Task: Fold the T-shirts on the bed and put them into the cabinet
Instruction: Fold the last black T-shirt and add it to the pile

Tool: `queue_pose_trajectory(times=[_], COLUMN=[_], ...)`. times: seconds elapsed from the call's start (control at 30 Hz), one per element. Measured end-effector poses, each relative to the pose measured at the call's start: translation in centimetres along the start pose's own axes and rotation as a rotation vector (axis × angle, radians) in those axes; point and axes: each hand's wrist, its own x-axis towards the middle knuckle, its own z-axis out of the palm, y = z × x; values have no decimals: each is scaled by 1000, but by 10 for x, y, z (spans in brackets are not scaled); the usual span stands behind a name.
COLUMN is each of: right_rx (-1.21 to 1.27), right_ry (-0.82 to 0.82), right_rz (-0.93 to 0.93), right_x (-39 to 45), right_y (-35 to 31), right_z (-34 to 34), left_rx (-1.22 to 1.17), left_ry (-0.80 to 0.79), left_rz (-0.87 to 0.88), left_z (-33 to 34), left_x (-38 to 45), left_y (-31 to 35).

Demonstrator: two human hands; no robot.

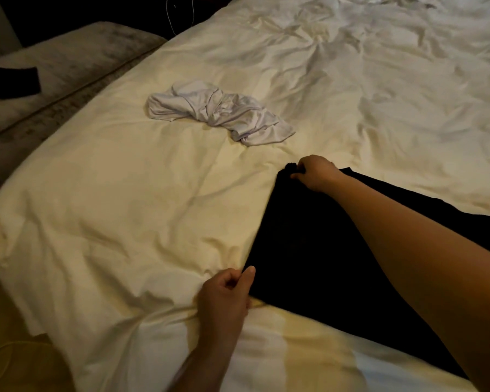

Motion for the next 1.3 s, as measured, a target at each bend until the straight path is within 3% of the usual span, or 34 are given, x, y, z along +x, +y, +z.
queue_pose_trajectory(times=[0.07,0.27,0.43,0.6,0.73,0.87,1.1,1.3], right_rx=[49,266,81,40,118,221,227,68], right_ry=[-6,210,317,367,331,386,533,686], right_rz=[-41,-146,-165,-137,-67,2,98,120], right_x=[-1,-5,-20,-61,-108,-157,-255,-338], right_y=[-1,-14,-7,20,48,74,118,151], right_z=[-6,-9,12,30,48,62,92,118], left_rx=[-6,-115,-141,140,377,484,645,746], left_ry=[58,122,197,260,319,110,-268,-235], left_rz=[10,-80,-18,206,615,889,1002,986], left_z=[-1,-9,-5,1,4,13,23,31], left_x=[1,5,4,-7,-11,-25,-47,-49], left_y=[-2,6,0,6,7,2,-12,-14])
